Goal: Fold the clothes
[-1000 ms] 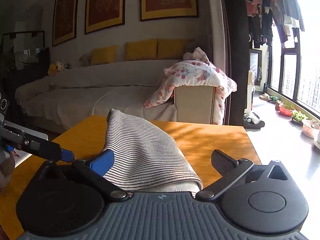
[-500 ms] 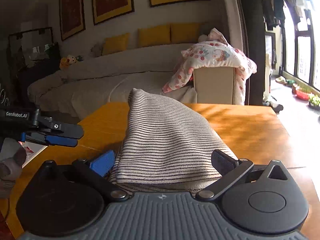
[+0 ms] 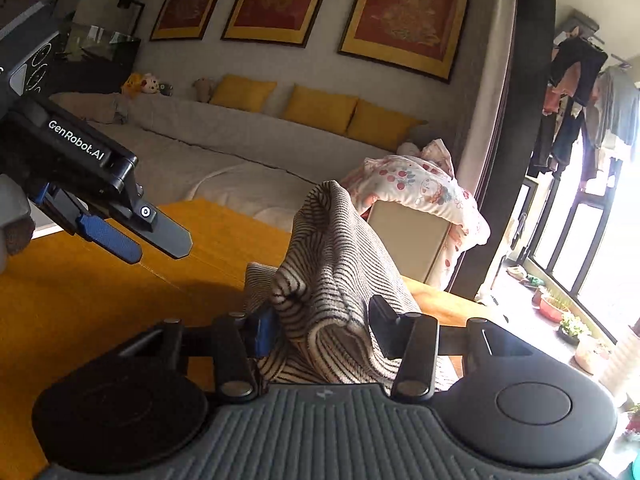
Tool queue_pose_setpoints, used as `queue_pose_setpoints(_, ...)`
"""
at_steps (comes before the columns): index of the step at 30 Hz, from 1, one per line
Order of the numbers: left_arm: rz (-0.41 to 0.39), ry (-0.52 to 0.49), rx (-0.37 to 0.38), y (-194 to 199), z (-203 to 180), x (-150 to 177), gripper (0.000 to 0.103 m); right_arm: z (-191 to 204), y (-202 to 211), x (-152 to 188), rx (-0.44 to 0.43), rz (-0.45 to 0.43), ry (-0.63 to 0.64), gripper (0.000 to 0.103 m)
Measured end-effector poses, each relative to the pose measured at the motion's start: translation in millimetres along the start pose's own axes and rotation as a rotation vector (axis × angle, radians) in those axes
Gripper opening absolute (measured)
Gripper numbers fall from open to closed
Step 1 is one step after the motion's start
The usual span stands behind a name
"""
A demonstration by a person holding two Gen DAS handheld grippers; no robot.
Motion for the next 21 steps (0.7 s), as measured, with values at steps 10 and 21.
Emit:
queue_pose_setpoints(10,0.023,-0.019,0.010,-7,-7,2,0.085,-27,-11,0,0.010,-0.028,-0.165,0.073)
queue_pose_setpoints(21,0.077,-0.052,0.089,-39,-36,-2,0.078,-13,-22,9,0.064,0.002,0.048,0.079)
Point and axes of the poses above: each gripper's, at about its wrist camera, not at the fingertips, and y roughly against the way its jaws point, z to its left, x to its underside, the point moved 5 cm from there along -y, roughly the way its jaws point, and after that the axes turned 10 degrees about -y, right-handed, at the moved point
